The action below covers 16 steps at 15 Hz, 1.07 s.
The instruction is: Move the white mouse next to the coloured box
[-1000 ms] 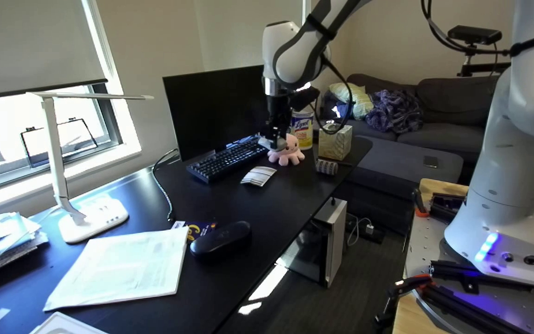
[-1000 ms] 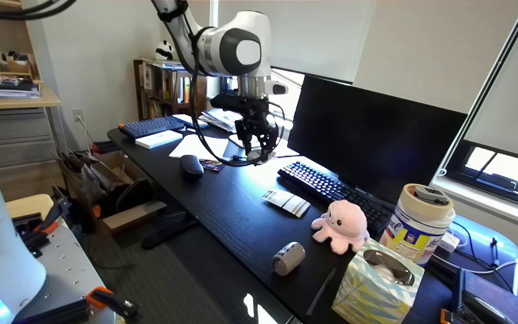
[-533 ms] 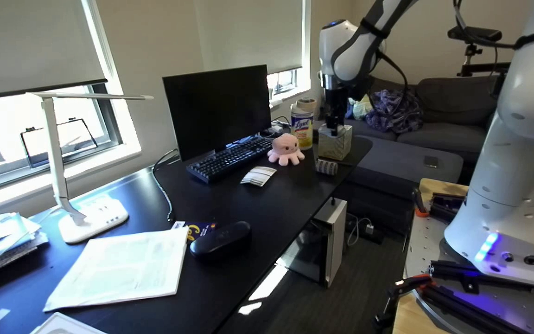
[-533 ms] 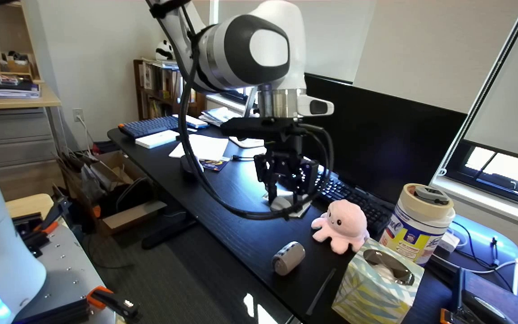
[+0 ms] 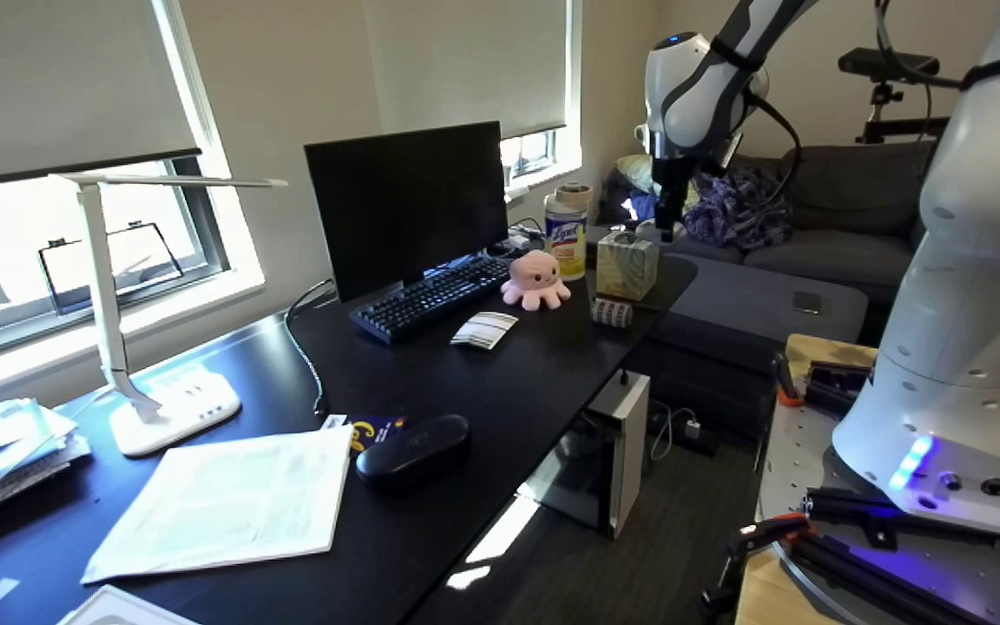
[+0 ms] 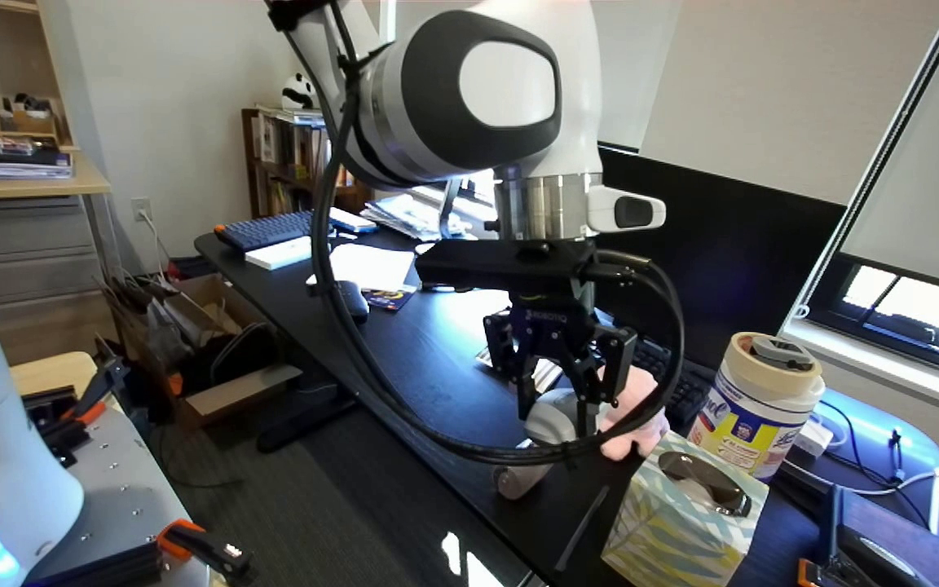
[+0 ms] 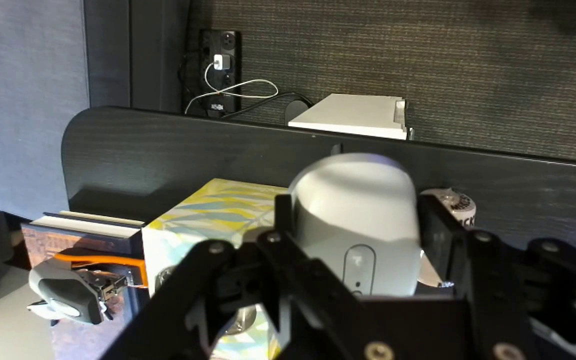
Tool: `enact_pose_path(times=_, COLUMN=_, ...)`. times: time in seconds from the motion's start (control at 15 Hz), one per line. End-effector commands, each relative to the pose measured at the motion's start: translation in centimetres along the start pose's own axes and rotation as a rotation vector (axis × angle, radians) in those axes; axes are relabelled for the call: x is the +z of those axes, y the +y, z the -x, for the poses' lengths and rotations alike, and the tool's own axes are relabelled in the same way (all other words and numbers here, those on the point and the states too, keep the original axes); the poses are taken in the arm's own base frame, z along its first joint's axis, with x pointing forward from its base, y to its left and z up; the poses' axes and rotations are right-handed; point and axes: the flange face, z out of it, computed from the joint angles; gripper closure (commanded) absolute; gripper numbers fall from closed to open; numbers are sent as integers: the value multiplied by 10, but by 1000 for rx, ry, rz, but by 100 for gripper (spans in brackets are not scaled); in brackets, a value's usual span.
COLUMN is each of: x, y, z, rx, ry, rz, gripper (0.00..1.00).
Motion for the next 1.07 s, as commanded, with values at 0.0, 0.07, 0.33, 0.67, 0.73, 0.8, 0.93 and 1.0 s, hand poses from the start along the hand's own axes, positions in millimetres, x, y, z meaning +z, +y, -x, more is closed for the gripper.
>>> enact_pose_path(times=0.0, x=5, y=-4, z=-4, rx=-4, ry=12, rz=-29, gripper=63)
enact_pose_path(times=0.07, x=9, y=-6, z=-7, rx=12, ry=19, rz=-37, gripper=63)
enact_pose_path(times=0.33, x=31, y=-18, z=-21, rx=41, ry=50, rz=-120, gripper=63)
enact_pose_path(times=0.67, x=63, y=-18, z=-41, rx=-75, ry=58, rz=-113, gripper=63)
enact_pose_path(times=0.73, x=68, y=-16, z=-46, rx=-87, ry=60, rz=-109, gripper=63)
enact_pose_path(times=0.8, x=74, y=-14, z=-50, rx=-105, ry=62, rz=-107, gripper=63)
enact_pose_path(times=0.93, x=87, y=-16, z=-58, rx=-129, ry=60, rz=-119, gripper=63)
enact_pose_path(times=1.0, x=94, y=-17, z=-62, rx=-139, ry=60, rz=-133, gripper=63)
